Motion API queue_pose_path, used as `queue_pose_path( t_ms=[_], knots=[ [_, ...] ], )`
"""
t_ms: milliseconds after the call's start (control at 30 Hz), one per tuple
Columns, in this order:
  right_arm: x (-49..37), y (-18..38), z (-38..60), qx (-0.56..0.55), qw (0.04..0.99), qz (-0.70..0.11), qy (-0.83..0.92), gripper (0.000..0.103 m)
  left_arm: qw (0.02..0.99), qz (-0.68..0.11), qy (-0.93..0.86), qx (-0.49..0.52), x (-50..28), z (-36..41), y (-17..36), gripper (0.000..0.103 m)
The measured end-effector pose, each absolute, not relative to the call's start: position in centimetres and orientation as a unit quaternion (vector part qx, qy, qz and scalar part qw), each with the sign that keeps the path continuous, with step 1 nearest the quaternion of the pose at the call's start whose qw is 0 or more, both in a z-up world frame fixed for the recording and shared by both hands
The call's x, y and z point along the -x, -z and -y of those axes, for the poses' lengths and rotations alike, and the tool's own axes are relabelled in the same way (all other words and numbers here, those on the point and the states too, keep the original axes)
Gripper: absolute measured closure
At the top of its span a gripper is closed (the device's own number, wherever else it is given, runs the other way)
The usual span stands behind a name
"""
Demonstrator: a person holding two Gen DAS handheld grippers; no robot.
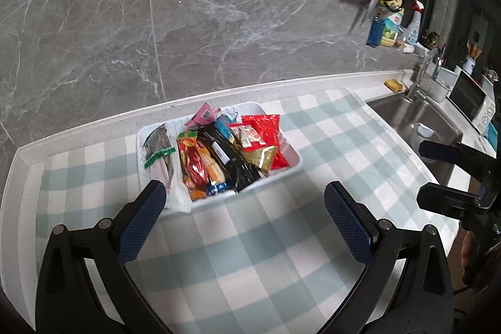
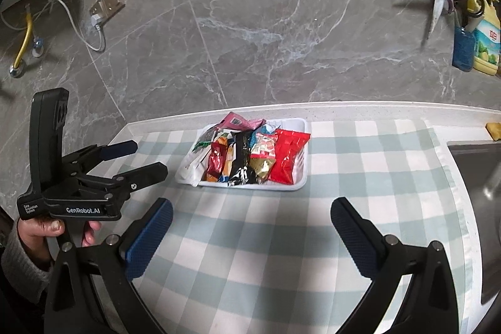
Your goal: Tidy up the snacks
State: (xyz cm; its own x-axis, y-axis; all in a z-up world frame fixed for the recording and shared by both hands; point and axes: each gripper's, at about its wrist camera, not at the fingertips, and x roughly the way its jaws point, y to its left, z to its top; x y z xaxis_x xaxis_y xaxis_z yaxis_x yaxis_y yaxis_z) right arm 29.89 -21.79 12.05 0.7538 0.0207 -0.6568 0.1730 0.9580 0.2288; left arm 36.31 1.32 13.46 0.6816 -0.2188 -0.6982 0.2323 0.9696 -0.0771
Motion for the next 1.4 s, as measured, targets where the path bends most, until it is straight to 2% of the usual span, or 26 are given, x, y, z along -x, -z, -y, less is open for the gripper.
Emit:
queue_pose_path(
  t_ms=[567, 1400],
  knots=[
    [-26.2, -12.2, 18.7, -0.129, 0.927, -0.35, 0.04, 0.0, 0.914, -0.384, 0.129, -0.004, -30.4, -1.7, -12.9, 0.0],
    [-24.7, -12.3, 17.8, -0.13, 0.928, -0.347, 0.042, 0.0, 0.915, -0.381, 0.135, -0.014, -29.0, -1.9, -13.3, 0.0]
  ],
)
